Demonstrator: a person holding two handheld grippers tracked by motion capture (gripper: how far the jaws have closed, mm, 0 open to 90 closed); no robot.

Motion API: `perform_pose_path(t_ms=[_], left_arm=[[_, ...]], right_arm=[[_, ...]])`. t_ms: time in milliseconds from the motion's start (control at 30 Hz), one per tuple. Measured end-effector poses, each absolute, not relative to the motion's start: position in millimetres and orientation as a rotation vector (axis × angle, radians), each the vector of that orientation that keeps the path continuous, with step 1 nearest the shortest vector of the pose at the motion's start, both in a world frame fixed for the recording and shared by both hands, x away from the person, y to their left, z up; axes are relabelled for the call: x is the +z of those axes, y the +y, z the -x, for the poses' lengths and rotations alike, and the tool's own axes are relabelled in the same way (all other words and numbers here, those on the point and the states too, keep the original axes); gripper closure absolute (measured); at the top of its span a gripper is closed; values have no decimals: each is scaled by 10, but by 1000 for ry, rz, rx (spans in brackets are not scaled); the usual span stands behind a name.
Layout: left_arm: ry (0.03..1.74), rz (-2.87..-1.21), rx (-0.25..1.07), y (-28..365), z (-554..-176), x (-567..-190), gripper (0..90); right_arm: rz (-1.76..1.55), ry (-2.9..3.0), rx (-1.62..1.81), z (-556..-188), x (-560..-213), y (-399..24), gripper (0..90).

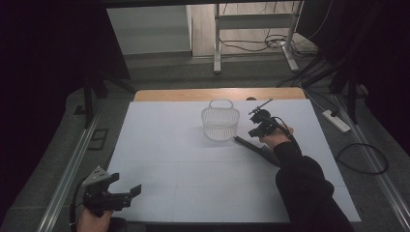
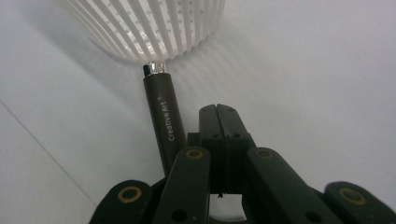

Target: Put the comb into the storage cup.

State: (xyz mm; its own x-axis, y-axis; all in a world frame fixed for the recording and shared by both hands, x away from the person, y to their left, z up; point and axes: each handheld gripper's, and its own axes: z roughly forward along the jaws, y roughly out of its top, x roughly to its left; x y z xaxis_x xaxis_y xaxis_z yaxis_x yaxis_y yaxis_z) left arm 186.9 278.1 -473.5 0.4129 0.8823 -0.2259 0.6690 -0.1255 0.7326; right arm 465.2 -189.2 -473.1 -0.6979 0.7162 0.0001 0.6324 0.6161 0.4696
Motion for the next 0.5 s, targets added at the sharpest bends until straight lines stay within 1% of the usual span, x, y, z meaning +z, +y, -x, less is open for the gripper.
perform_pose_path(t_ms=[233,500], left_arm=[[1329,-1863,336,2785,-1868,-4735,21],[1330,-1859,334,2786,-1865,-4736,21]], right_arm=[[-1111,2653,638,-4685,-4792,-1825,893],[-1176,2648,654,-4743,-4954,-1807,894]])
